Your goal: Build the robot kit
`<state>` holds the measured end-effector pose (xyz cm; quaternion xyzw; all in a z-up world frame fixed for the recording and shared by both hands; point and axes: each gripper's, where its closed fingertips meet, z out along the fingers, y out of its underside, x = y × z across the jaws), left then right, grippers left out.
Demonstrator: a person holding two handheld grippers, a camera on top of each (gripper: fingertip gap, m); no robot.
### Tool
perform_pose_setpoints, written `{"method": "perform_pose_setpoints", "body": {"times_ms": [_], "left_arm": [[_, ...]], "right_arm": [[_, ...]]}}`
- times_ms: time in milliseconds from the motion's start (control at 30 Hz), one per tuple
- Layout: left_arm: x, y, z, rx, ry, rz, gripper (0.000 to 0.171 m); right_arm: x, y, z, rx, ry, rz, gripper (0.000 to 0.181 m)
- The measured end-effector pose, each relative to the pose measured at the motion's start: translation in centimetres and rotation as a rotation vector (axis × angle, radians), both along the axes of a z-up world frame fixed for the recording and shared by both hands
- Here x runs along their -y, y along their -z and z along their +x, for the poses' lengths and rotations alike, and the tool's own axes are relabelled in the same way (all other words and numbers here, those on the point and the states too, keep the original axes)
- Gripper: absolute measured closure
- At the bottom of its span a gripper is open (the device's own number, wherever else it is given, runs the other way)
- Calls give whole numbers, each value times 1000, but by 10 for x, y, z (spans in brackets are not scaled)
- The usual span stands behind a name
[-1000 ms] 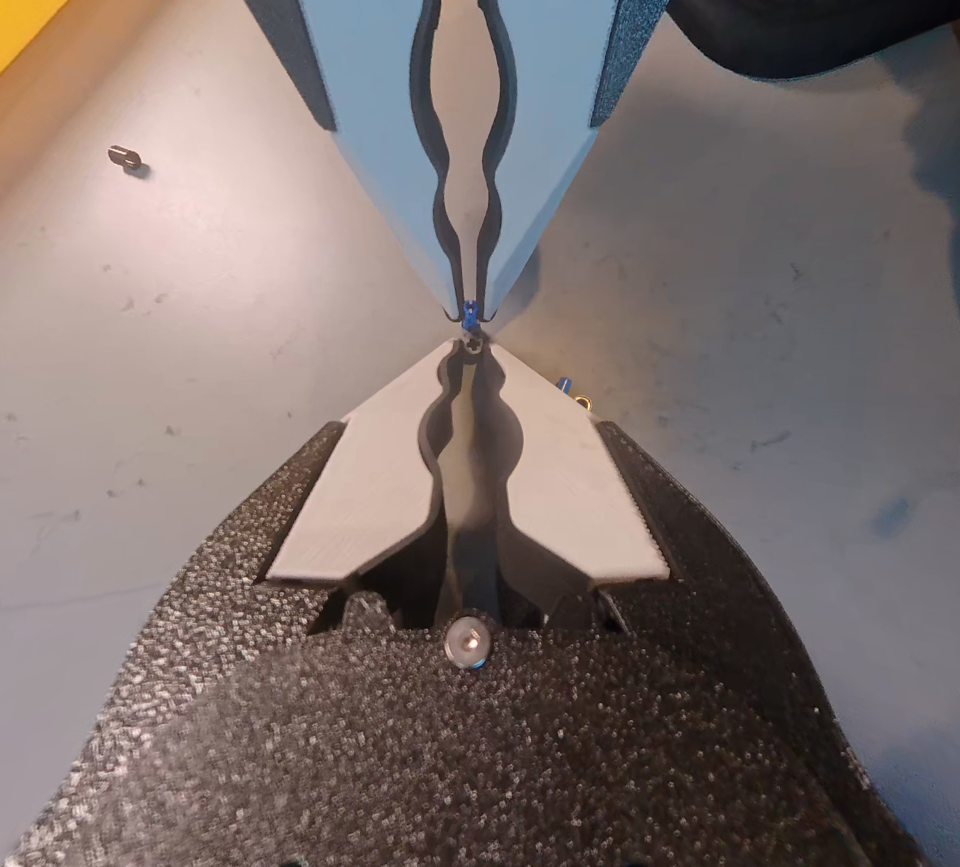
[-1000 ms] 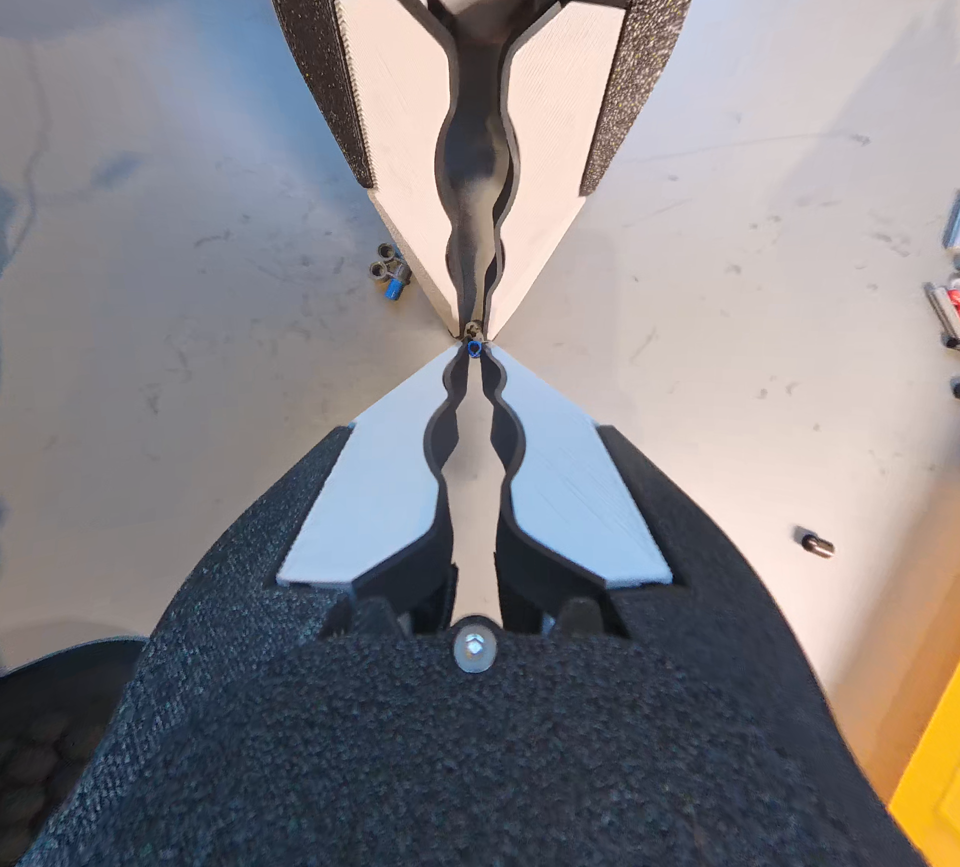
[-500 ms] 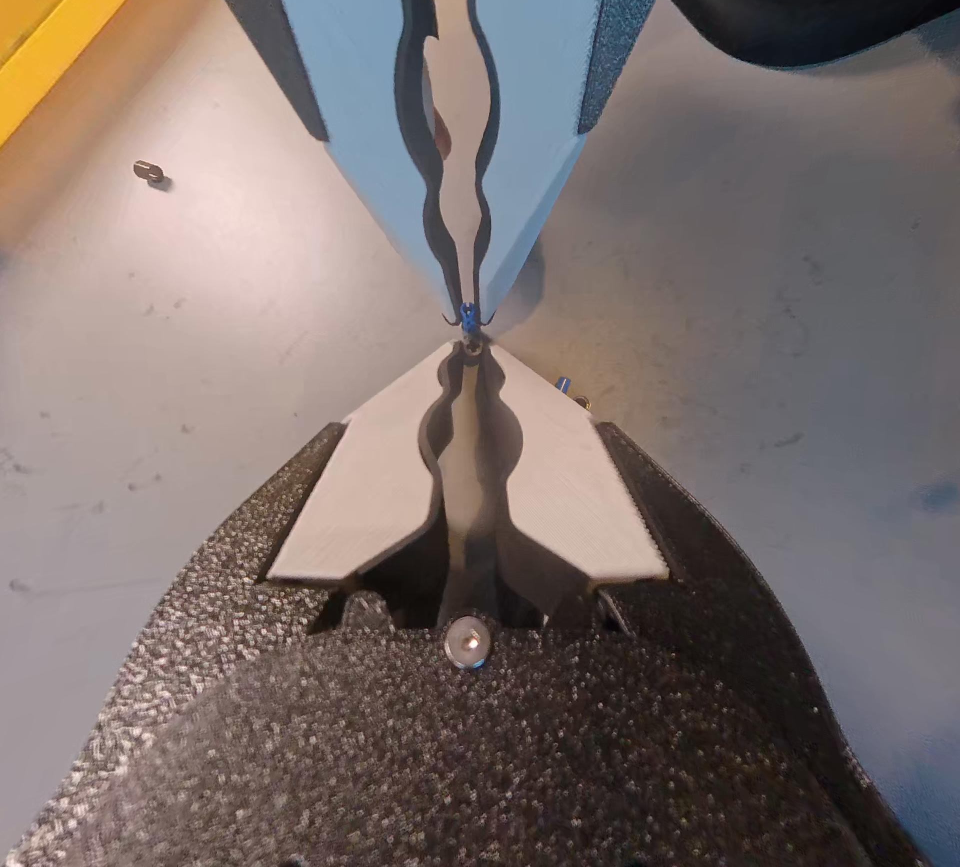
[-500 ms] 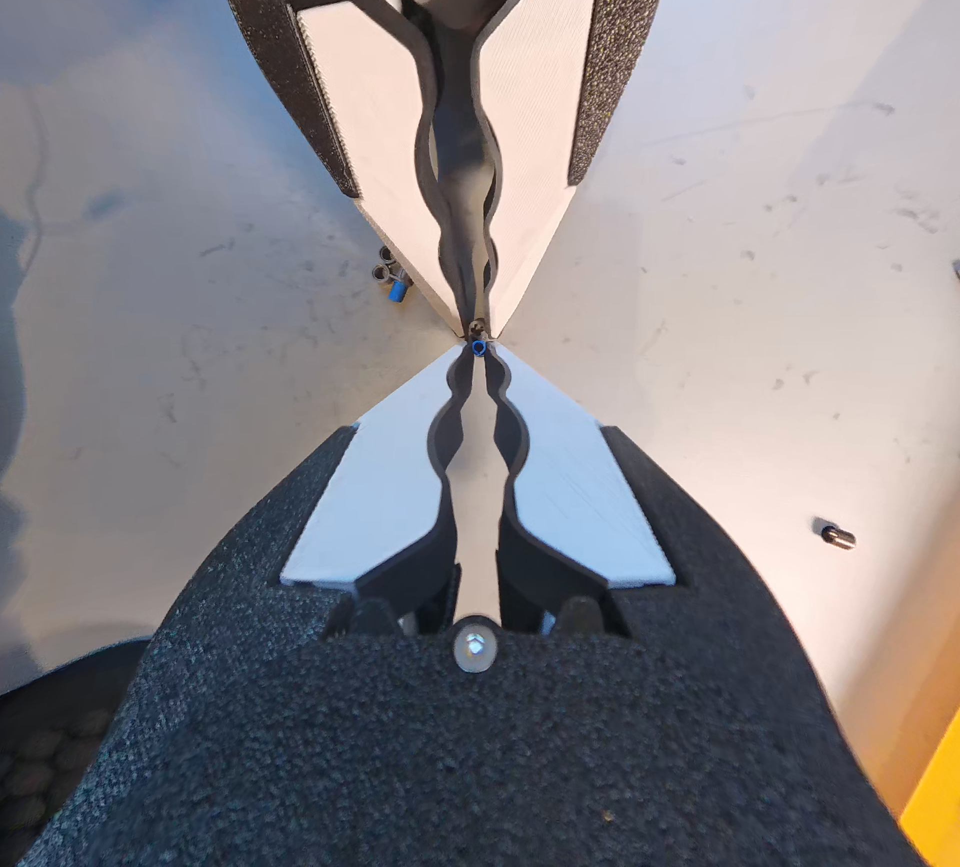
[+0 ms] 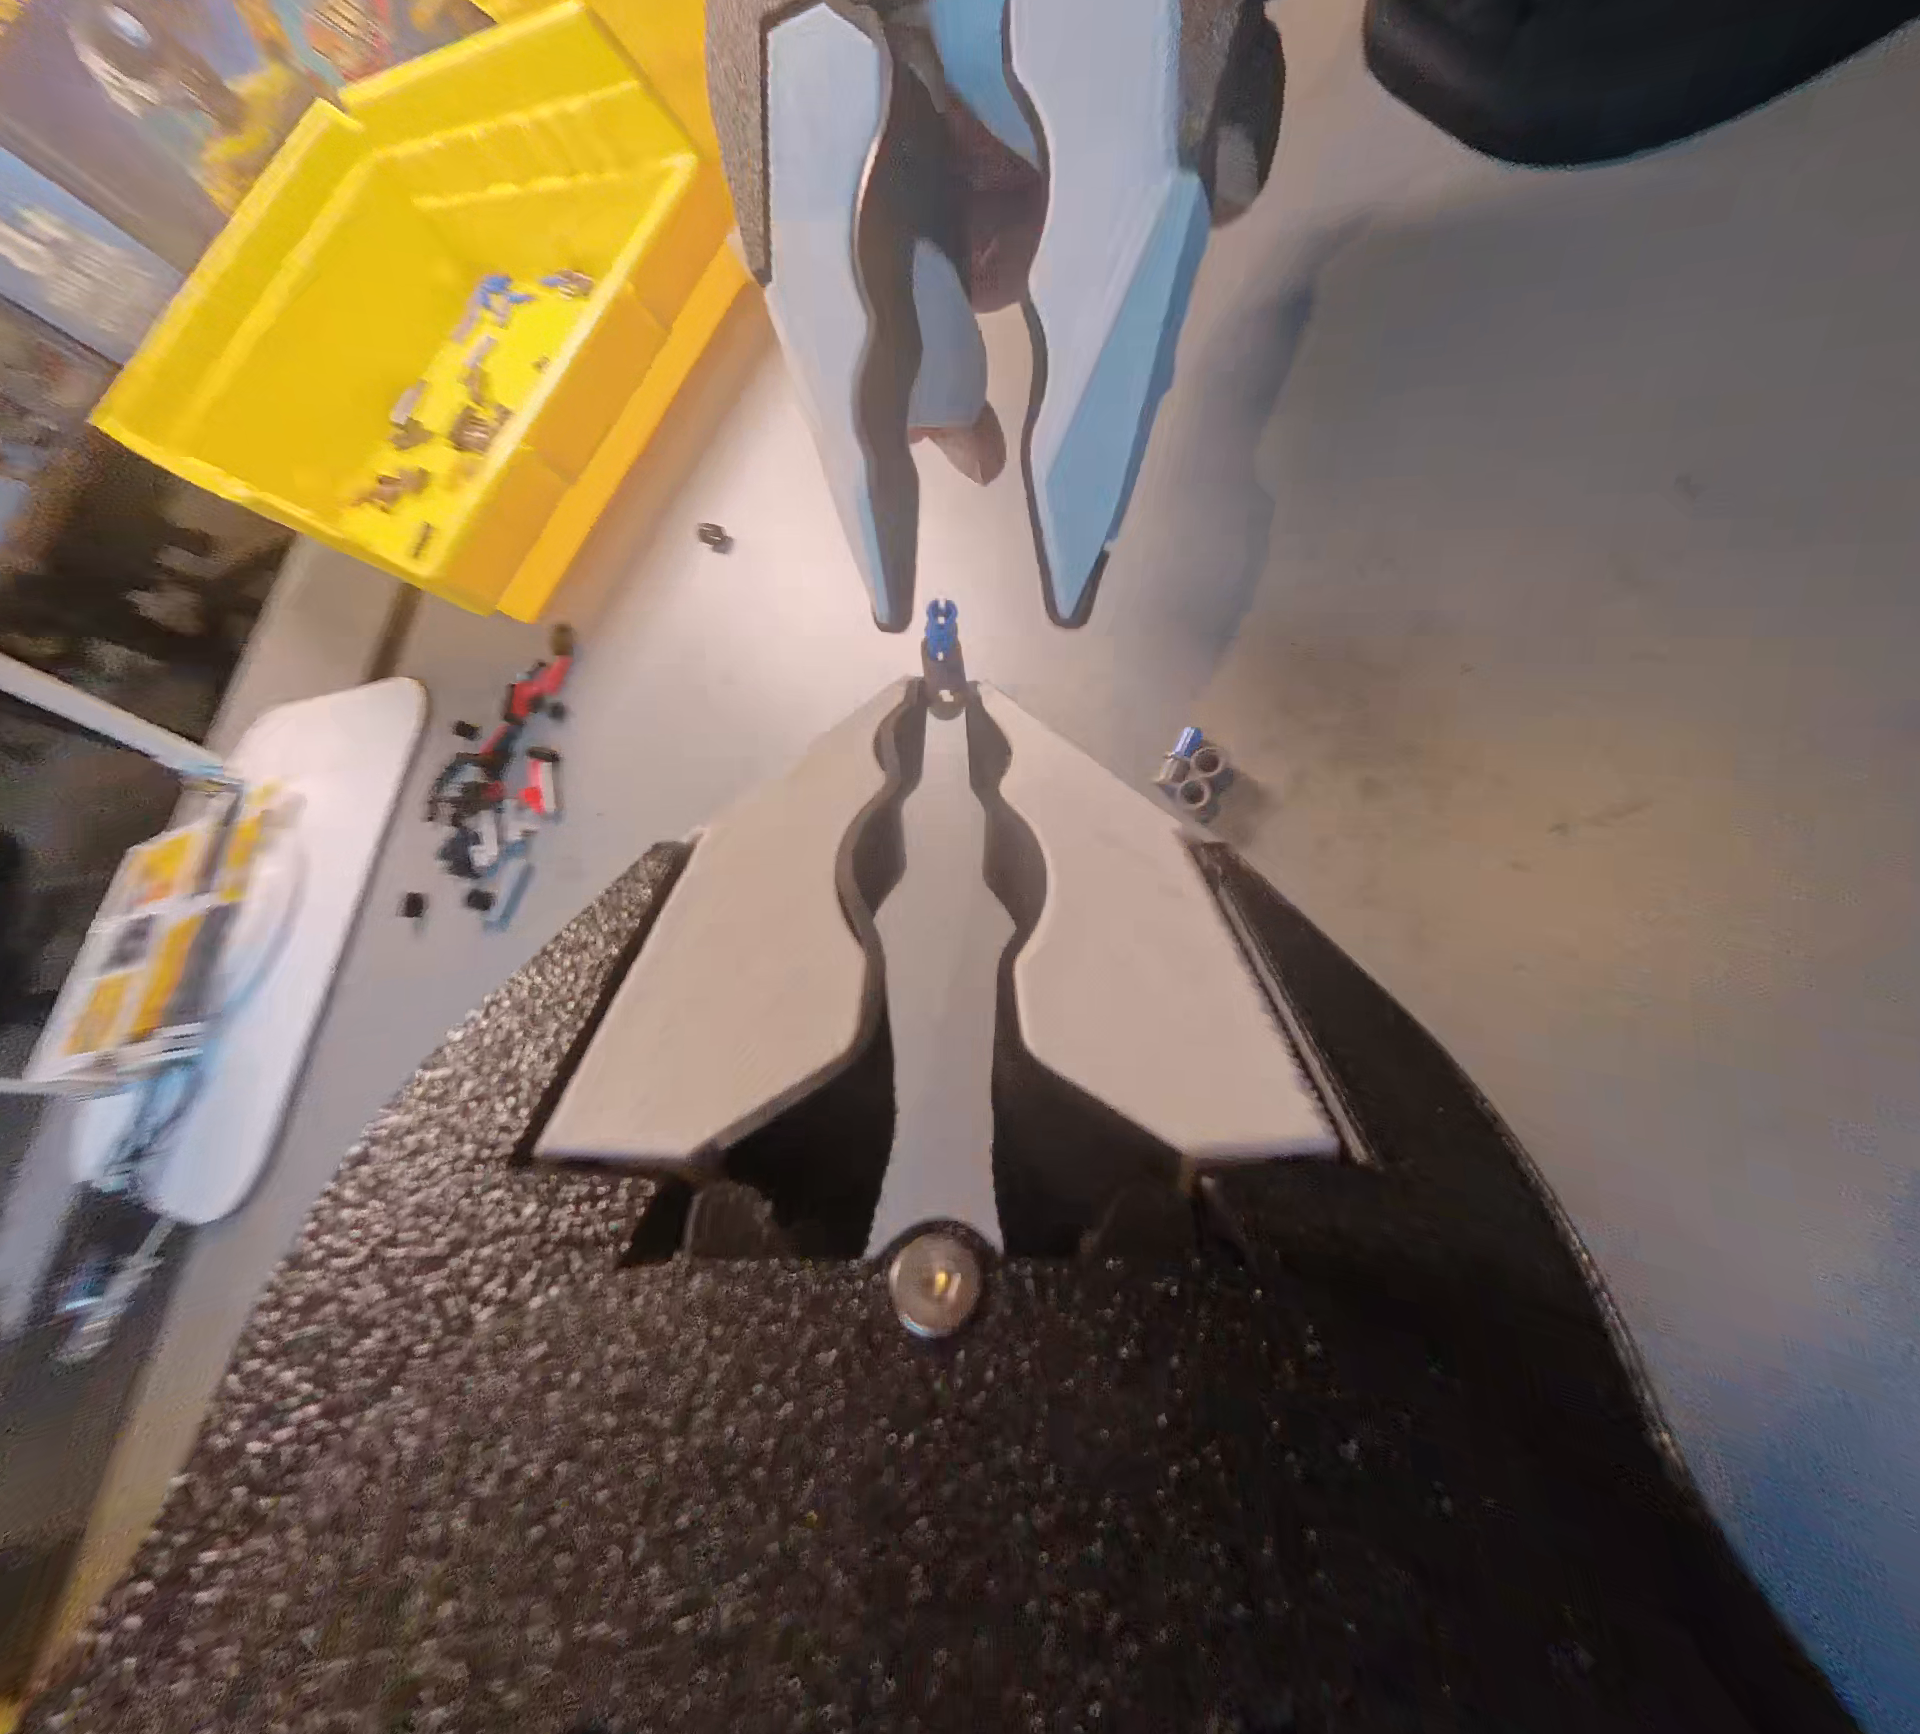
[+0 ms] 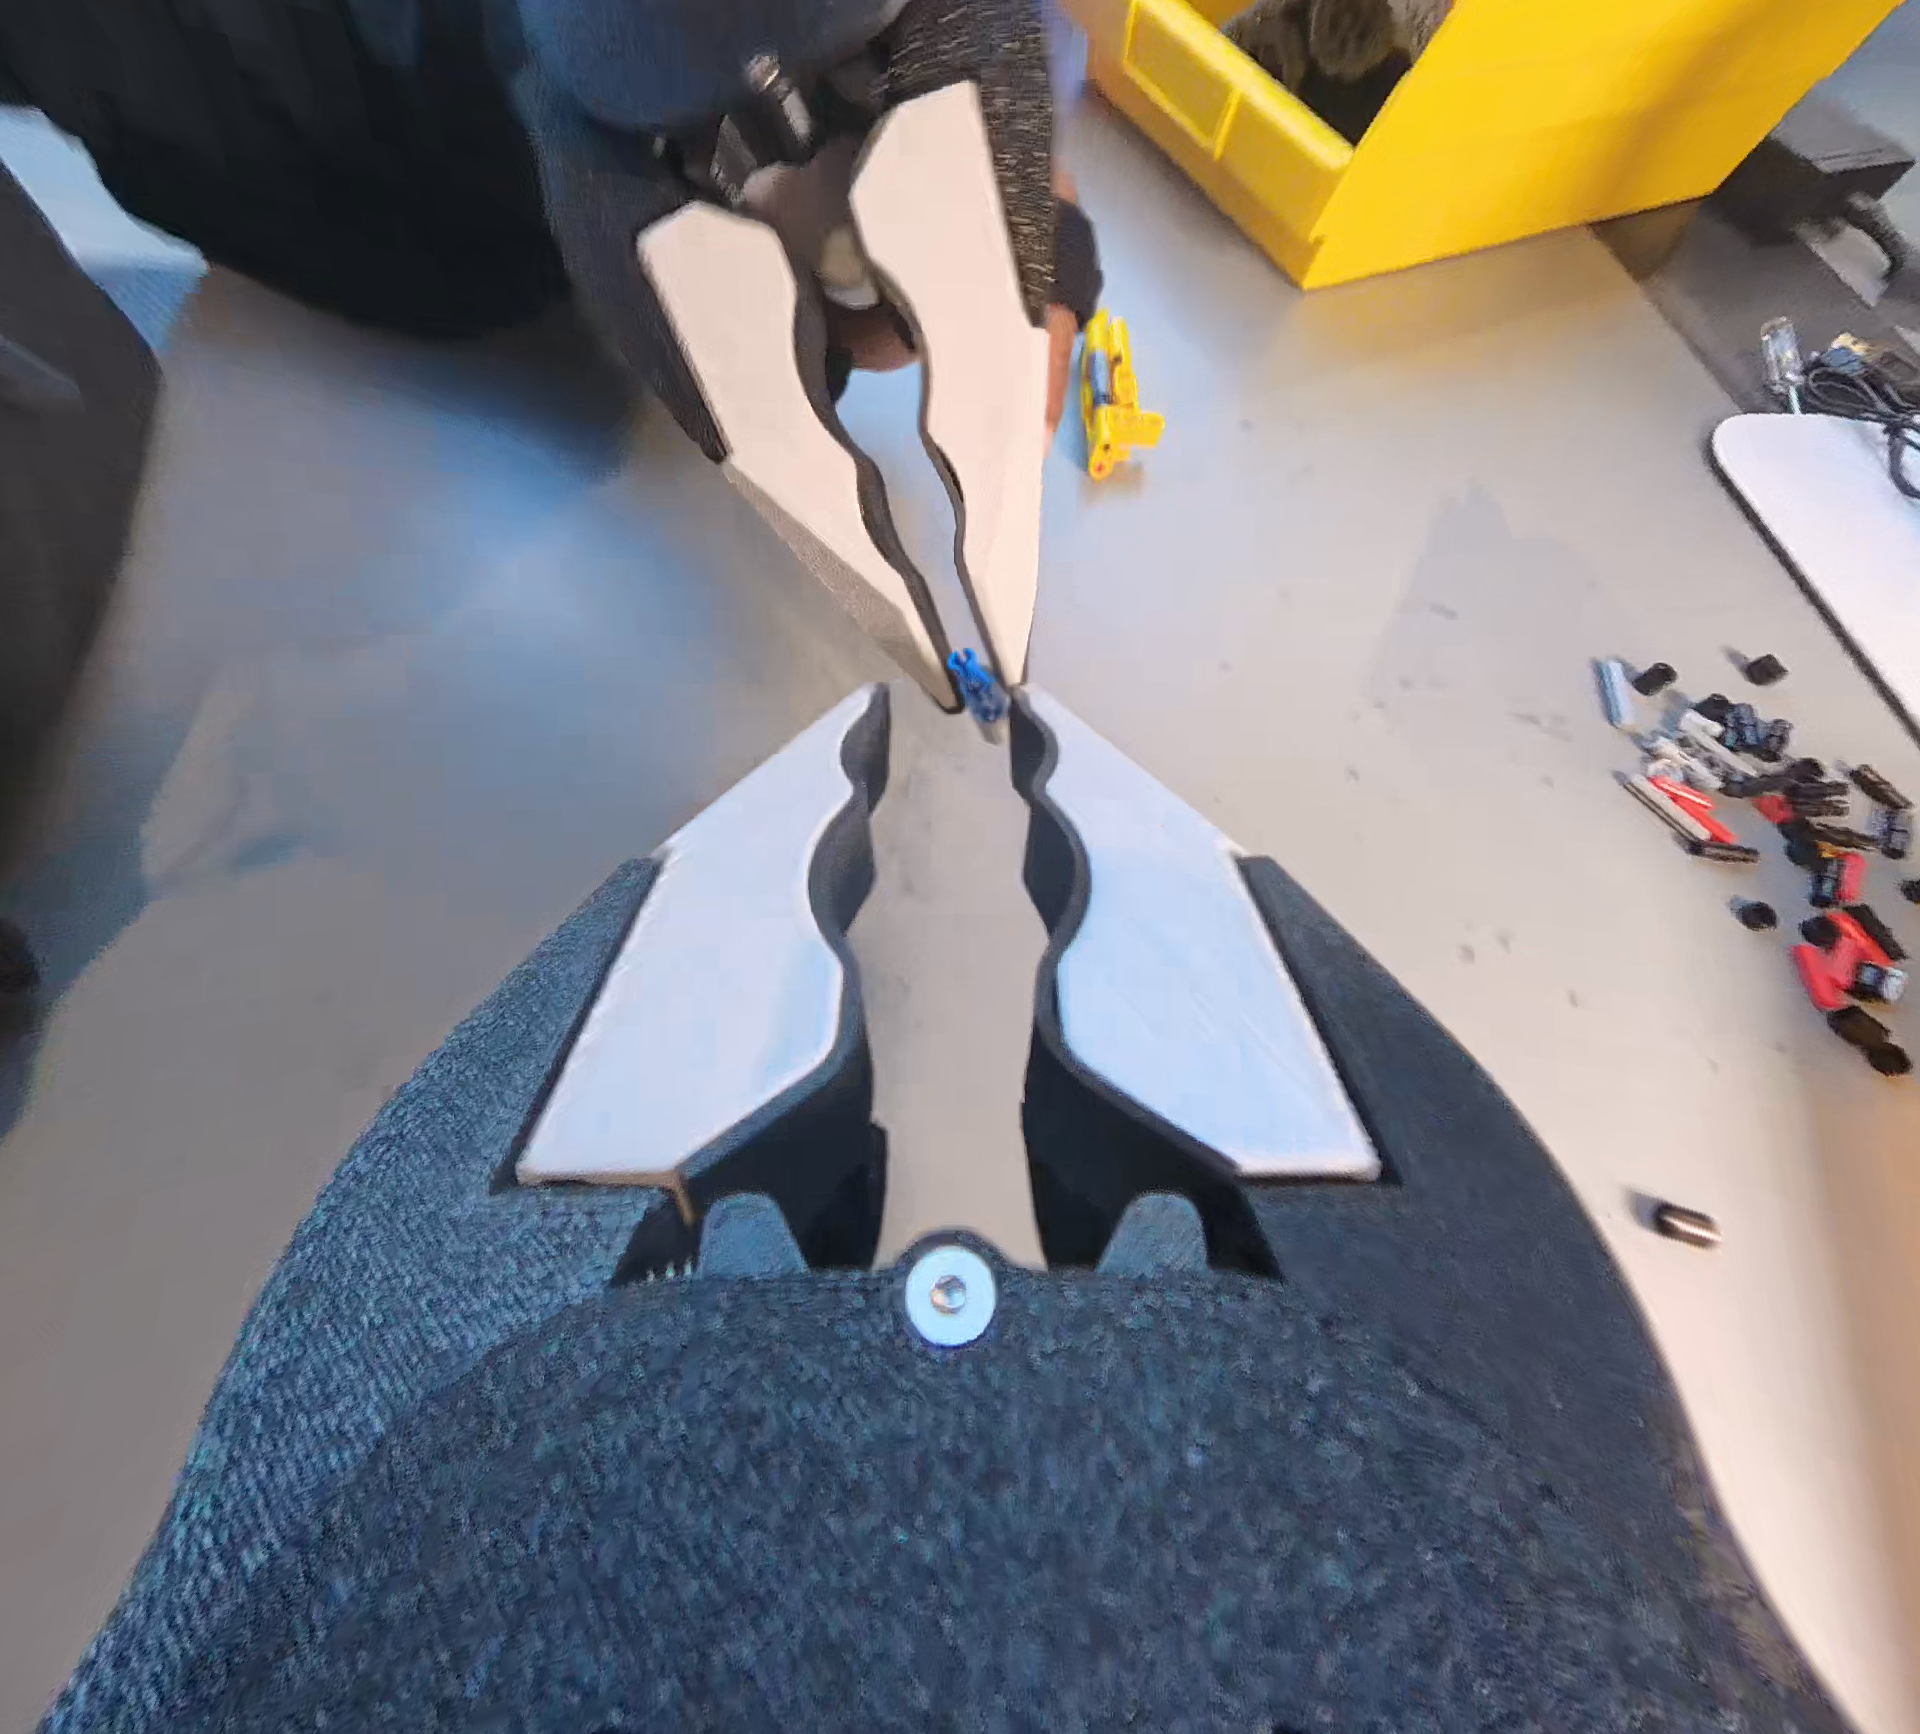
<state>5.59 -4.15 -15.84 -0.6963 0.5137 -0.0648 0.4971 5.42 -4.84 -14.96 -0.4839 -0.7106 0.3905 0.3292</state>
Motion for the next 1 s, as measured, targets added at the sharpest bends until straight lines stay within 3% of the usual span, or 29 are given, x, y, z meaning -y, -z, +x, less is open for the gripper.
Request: {"method": "perform_pose_setpoints", "body": {"times_ms": [100,200,333,433,600,667,867,933,1000], "left_arm": [[0,-13,-10,-110,-45,224,165],[1,-21,-15,-249,-67,434,165],[1,-30,-12,-344,-59,588,165],[1,-33,-13,-404,-64,664,166],[2,-36,-13,-423,-68,696,165],[0,-35,-15,-438,-78,696,166],[0,-32,-14,-437,-75,689,165],[1,-31,-13,-366,-69,627,165],[3,-28,-15,-191,-61,444,155]], "right_arm": [[-4,-20,-1,-99,26,-186,141],[-1,-35,-3,-169,18,-383,138],[4,-28,-9,-150,9,-369,140],[5,-28,-11,-151,13,-380,154],[6,-31,-11,-181,13,-367,157],[5,-34,-11,-191,15,-382,149],[2,-30,-12,-177,45,-340,157],[2,-30,-12,-184,40,-320,158],[-1,-30,-11,-195,42,-270,158]]}}
